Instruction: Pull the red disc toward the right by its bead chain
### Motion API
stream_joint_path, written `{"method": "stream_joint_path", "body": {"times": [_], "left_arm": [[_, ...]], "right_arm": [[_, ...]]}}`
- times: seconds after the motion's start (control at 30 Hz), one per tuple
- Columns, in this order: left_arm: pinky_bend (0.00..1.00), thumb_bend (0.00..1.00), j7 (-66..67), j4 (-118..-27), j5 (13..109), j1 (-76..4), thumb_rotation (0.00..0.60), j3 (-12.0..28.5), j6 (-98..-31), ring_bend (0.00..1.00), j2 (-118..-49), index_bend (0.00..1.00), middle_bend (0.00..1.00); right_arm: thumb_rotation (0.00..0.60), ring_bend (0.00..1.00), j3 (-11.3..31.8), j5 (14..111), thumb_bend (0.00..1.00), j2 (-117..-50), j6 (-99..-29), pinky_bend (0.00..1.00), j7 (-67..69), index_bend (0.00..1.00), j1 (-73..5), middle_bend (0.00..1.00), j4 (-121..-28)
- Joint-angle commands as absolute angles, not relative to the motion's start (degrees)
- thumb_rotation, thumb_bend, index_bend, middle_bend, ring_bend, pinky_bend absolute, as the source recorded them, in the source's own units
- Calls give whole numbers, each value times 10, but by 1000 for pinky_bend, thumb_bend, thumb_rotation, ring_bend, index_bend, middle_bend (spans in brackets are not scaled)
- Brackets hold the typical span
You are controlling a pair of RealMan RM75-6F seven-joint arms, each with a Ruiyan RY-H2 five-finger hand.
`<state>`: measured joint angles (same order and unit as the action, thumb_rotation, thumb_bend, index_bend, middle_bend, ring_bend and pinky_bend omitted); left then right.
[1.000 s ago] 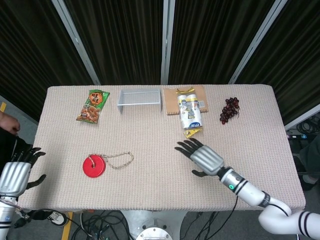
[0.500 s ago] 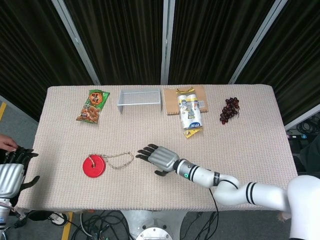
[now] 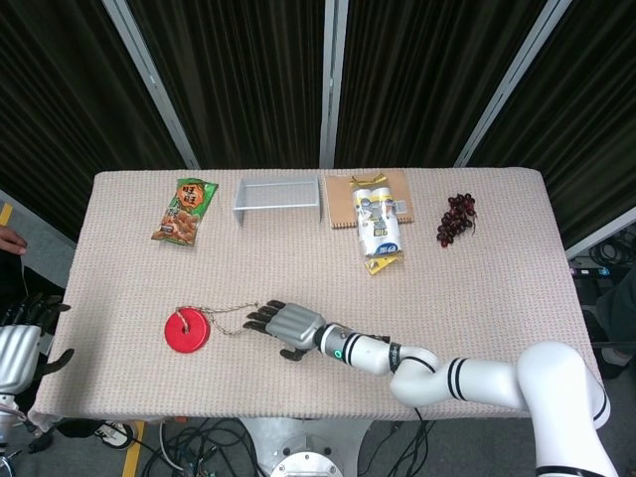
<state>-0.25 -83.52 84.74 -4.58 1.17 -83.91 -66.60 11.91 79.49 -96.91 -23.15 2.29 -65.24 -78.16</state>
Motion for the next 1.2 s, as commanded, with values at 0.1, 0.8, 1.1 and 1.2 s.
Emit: {"method": "stream_joint_path", "body": {"times": [0.1, 0.8, 1.1, 1.2], "left_arm": [[165, 190, -6, -833, 845, -43, 600, 12, -841, 99, -663, 286, 183], [165, 190, -17, -824, 845, -38, 600, 13, -844, 99, -663, 288, 183], [165, 190, -22, -820, 845, -37, 600, 13, -843, 99, -664, 288, 183], [165, 190, -24, -819, 846, -36, 600, 14, -843, 99, -665, 289, 183]], "right_arm": [[600, 0, 108, 792, 379, -978, -229, 0, 29, 0, -662, 28, -768], [600, 0, 92, 787, 404, -995, -231, 0, 83, 0, -675, 154, -744], [600, 0, 94, 794, 455, -990, -245, 0, 118, 0, -671, 364, -743], [600, 0, 97, 793, 473, -989, -248, 0, 124, 0, -673, 415, -741]]}}
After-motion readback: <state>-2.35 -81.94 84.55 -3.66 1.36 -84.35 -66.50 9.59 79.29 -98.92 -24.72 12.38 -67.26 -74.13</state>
